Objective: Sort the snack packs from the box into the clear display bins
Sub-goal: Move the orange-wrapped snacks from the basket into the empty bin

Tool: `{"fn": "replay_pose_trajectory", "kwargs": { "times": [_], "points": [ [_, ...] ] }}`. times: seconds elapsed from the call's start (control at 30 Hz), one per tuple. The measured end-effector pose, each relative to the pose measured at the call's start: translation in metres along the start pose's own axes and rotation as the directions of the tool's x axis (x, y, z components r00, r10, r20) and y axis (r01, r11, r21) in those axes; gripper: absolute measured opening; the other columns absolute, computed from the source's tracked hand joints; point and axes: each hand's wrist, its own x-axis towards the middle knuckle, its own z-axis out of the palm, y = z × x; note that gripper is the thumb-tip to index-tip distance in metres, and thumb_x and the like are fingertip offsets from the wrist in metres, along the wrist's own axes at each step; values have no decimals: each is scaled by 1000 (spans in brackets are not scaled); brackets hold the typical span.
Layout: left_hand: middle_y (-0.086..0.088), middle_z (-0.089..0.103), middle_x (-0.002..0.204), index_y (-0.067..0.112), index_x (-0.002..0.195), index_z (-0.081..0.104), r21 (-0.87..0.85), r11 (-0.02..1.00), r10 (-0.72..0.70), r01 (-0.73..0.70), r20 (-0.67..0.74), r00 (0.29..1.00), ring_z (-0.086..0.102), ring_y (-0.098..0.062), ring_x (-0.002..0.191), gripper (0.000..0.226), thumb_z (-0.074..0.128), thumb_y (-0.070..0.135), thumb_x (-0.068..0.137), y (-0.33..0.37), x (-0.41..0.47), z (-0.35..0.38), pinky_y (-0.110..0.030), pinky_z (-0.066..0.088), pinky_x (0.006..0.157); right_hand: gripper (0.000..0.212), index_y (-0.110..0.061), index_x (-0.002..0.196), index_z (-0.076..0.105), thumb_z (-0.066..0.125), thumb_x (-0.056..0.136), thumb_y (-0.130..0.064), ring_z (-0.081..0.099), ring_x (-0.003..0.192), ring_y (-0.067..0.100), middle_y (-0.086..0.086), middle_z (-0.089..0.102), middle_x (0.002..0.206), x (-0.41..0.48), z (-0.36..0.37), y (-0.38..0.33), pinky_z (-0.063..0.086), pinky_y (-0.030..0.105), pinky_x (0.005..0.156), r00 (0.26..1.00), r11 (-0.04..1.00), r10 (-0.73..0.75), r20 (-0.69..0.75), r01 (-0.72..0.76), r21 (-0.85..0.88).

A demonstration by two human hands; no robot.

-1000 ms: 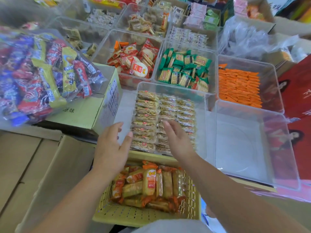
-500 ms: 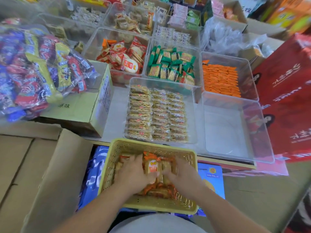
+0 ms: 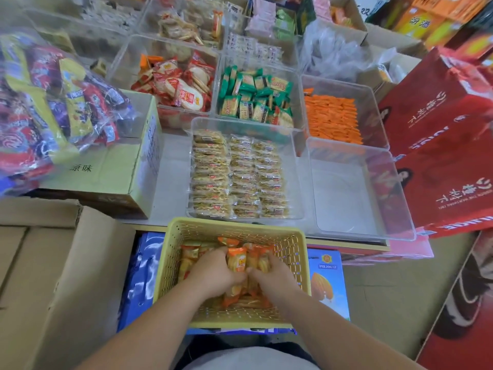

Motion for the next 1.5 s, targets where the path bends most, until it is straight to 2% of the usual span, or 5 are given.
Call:
{"fn": "replay_pose_trajectory", "kwargs": {
  "times": [0.1, 0.43, 0.63, 0.83, 1.5],
  "points": [
    [2, 64, 134, 24, 153, 42, -154, 987, -51, 52, 9, 999, 63, -15, 104, 94, 78, 50, 70, 8, -4, -5, -30, 50, 78, 86, -30, 156, 29, 76, 85, -42, 55, 101, 14, -12, 53, 106, -1, -3, -5, 47, 30, 79, 987, 966, 70, 146, -104, 236],
    [10, 79, 82, 33, 103, 68, -703, 710, -128, -29, -169, 977, 76, -11, 70, 44, 84, 35, 62, 56, -45, -16, -27, 56, 57, 86, -47, 137, 39, 86, 65, -52, 72, 106, 21, -5, 74, 116, -17, -52, -24, 61, 42, 81, 925, 865, -145, 351, -54, 499],
    [-19, 76, 110, 24, 115, 73, -890, 434, -182, -139, -238, 954, 71, -46, 105, 72, 88, 32, 45, 126, -73, 32, -71, 50, 97, 58, -30, 129, 57, 79, 76, -23, 73, 98, 27, 9, 73, 115, -21, -139, -2, 57, 35, 64, 797, 799, -418, 436, 94, 594],
    [-22, 77, 101, 23, 91, 80, -947, 279, -226, -160, -226, 948, 76, -36, 82, 27, 77, 15, 65, 198, -80, 120, -45, 61, 62, 68, -30, 123, 51, 82, 63, -39, 73, 82, 20, -1, 75, 95, -7, -226, 44, 53, 37, 66, 816, 843, -427, 391, 202, 499],
    [-28, 74, 102, 14, 102, 79, -977, 149, -153, -150, -173, 973, 72, -45, 83, 35, 81, 21, 68, 246, -62, 152, -67, 50, 78, 14, -47, 118, 51, 44, 105, -44, 64, 104, 1, -19, 69, 109, 7, -251, 71, 49, 26, 94, 851, 854, -509, 130, 480, 202]
  ]
}}
